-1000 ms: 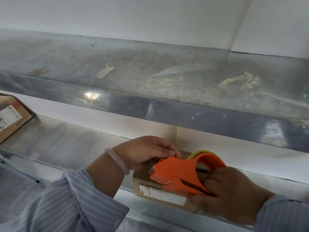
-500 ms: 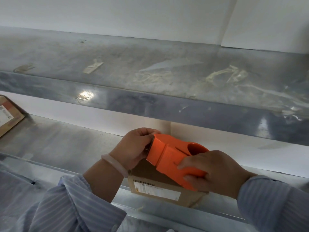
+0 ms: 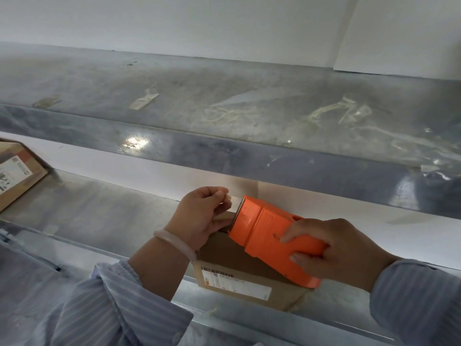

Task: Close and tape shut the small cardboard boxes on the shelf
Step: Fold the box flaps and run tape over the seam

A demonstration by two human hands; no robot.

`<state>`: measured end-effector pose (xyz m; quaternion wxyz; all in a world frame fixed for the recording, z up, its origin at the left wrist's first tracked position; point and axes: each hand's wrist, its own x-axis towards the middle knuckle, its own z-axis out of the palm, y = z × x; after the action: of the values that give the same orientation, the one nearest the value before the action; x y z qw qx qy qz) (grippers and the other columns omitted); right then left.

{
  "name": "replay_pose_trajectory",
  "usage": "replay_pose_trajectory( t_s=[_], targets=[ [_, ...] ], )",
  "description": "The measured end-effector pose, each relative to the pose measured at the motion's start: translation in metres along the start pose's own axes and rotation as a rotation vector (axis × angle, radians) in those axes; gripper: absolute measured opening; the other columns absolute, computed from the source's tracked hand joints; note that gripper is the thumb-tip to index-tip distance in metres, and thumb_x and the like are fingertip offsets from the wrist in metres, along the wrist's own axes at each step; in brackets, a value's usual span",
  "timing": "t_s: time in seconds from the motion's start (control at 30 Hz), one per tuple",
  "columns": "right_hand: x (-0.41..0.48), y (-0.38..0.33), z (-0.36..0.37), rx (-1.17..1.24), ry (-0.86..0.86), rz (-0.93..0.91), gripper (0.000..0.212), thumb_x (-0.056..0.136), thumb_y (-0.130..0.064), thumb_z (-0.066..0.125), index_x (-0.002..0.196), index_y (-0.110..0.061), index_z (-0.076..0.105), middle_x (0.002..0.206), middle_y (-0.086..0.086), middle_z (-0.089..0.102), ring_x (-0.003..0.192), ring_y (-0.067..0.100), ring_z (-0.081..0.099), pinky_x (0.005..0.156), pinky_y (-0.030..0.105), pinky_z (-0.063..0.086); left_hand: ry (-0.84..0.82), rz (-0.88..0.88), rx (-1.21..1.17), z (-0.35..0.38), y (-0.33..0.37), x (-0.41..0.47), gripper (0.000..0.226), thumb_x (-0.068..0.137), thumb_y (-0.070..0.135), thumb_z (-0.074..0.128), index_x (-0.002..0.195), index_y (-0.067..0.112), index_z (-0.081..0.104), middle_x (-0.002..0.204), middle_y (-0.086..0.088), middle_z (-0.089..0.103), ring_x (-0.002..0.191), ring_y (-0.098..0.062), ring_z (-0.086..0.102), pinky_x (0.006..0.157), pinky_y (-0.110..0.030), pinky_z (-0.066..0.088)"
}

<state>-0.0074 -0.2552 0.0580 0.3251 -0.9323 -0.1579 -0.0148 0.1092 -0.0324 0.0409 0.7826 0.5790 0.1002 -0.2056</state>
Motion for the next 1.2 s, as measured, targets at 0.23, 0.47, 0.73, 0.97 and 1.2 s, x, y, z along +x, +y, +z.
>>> replay_pose_trajectory(
  t_s=[0.23, 0.47, 0.73, 0.97, 1.2],
  targets=[
    [-0.002, 0.008, -0.008, 0.051, -0.009, 0.038, 0.031, 0.069, -0.055, 0.064, 0.101, -0.055, 0.061, 0.09, -0.012, 0.072, 0.06, 0.013, 0.065, 0.057, 0.027, 0.053, 0.11, 0.035, -0.1, -0.014, 0.006, -0.006, 0.01, 0.099, 0.006, 0.053, 0.099, 0.005, 0.063, 0.078, -0.008, 0.06, 0.077, -0.019, 0.062, 0.065, -0.041, 0.06],
    [0.001, 0.004, -0.01, 0.048, 0.006, 0.042, 0.035, 0.069, -0.048, 0.068, 0.103, -0.052, 0.06, 0.092, -0.03, 0.066, 0.063, -0.002, 0.063, 0.055, 0.007, 0.043, -0.002, 0.048, -0.025, -0.026, 0.013, -0.015, 0.019, 0.094, 0.002, 0.057, 0.112, 0.001, 0.063, 0.087, -0.016, 0.063, 0.088, -0.026, 0.065, 0.084, -0.044, 0.058],
    [0.002, 0.007, -0.01, 0.078, -0.013, 0.032, 0.034, 0.068, -0.053, 0.062, 0.102, -0.053, 0.06, 0.094, -0.029, 0.066, 0.066, -0.002, 0.064, 0.056, 0.006, 0.042, -0.088, 0.126, 0.249, -0.021, 0.006, -0.019, 0.024, 0.087, 0.013, 0.07, 0.099, -0.008, 0.065, 0.107, 0.0, 0.07, 0.095, -0.017, 0.07, 0.089, -0.031, 0.057],
    [0.006, 0.007, -0.018, 0.116, -0.069, 0.06, 0.043, 0.059, -0.059, 0.077, 0.098, -0.055, 0.062, 0.096, -0.026, 0.067, 0.074, 0.002, 0.066, 0.061, 0.012, 0.049, 0.093, 0.331, 0.494, -0.018, 0.014, -0.015, 0.014, 0.087, 0.014, 0.071, 0.098, 0.007, 0.075, 0.078, -0.006, 0.072, 0.067, -0.011, 0.07, 0.065, -0.018, 0.057],
    [0.013, 0.012, -0.032, 0.221, -0.105, 0.081, 0.061, 0.048, -0.083, 0.071, 0.098, -0.05, 0.066, 0.105, -0.021, 0.066, 0.095, 0.002, 0.065, 0.08, 0.02, 0.054, 0.093, 0.262, 0.419, -0.02, 0.015, -0.014, 0.013, 0.087, 0.014, 0.071, 0.097, 0.008, 0.076, 0.074, -0.006, 0.07, 0.067, -0.011, 0.068, 0.069, -0.026, 0.06]
  ],
)
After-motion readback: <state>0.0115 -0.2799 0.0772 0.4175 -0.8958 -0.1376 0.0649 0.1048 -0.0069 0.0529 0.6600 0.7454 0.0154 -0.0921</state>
